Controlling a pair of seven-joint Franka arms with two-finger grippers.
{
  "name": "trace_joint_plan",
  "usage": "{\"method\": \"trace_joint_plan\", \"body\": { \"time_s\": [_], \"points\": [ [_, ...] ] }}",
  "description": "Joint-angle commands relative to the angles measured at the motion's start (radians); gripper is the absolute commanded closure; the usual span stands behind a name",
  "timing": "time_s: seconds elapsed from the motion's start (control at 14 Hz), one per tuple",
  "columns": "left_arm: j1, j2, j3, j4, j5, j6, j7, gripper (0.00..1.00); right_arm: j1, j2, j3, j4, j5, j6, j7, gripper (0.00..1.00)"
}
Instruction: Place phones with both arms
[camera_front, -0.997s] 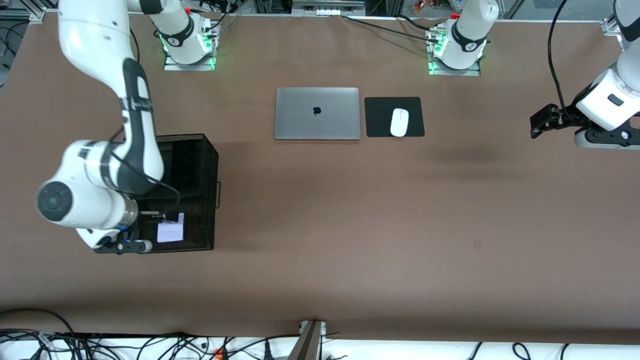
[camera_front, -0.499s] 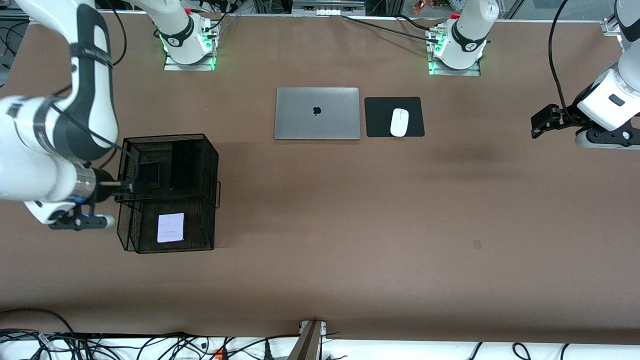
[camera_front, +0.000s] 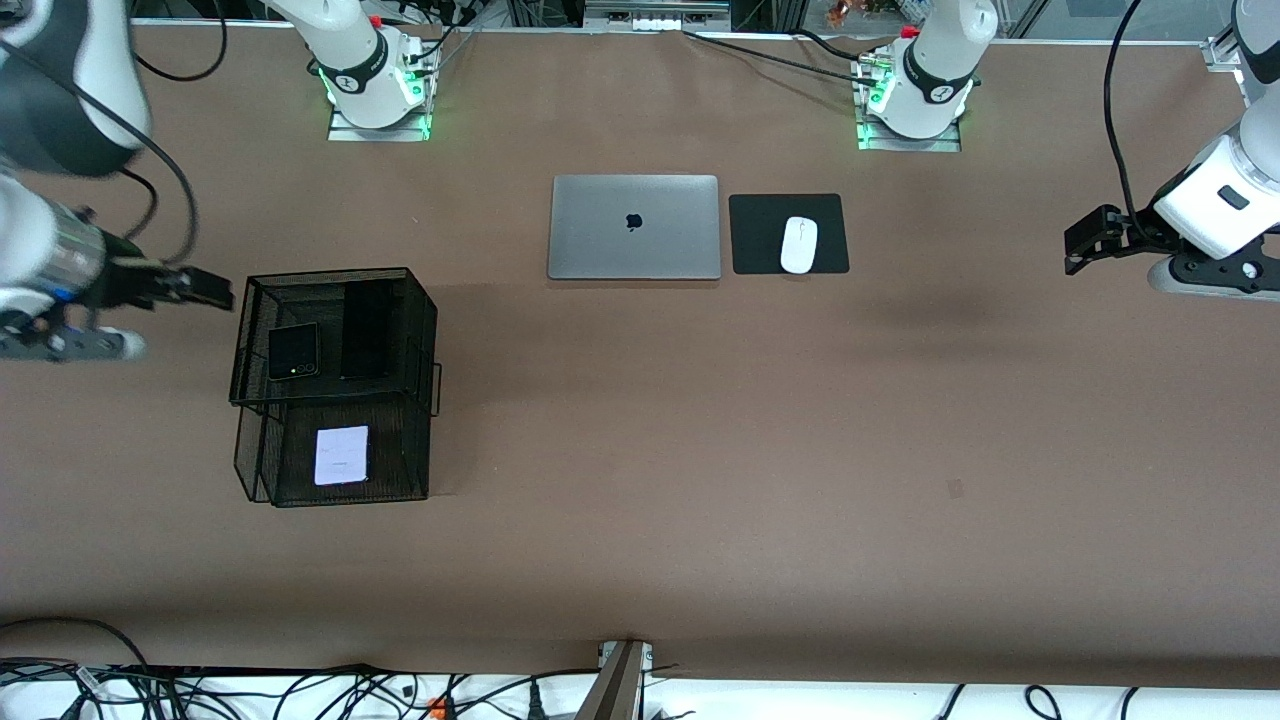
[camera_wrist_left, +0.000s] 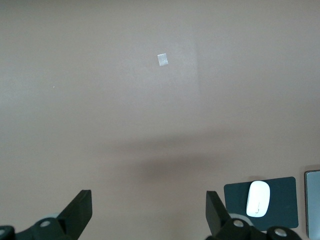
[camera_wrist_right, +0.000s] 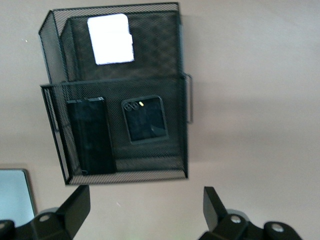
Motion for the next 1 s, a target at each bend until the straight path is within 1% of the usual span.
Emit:
{"method": "trace_joint_plan", "body": {
  "time_s": [0.0,0.21,0.36,0.93],
  "points": [
    [0.004,0.01,0.003,0.028,-0.015,-0.021,0.039,0.0,-0.113,-0.098,0.087,-0.054,-0.024,-0.034,0.011,0.0],
    [0.003,0.01,-0.002,0.034,-0.01,-0.019,0.043,0.0,-0.13,-0.131,0.09,-0.082,-0.024,-0.024,0.011,0.0],
    [0.003,0.02,0.0,0.045,-0.01,-0.021,0.077,0.0,-0.127,-0.129,0.087,-0.071,-0.024,-0.033,0.005,0.0],
    [0.003,0.023,-0.002,0.047,-0.01,-0.021,0.08,0.0,-0.128,-0.119,0.083,-0.059,-0.029,-0.045,0.011,0.0]
  ]
}}
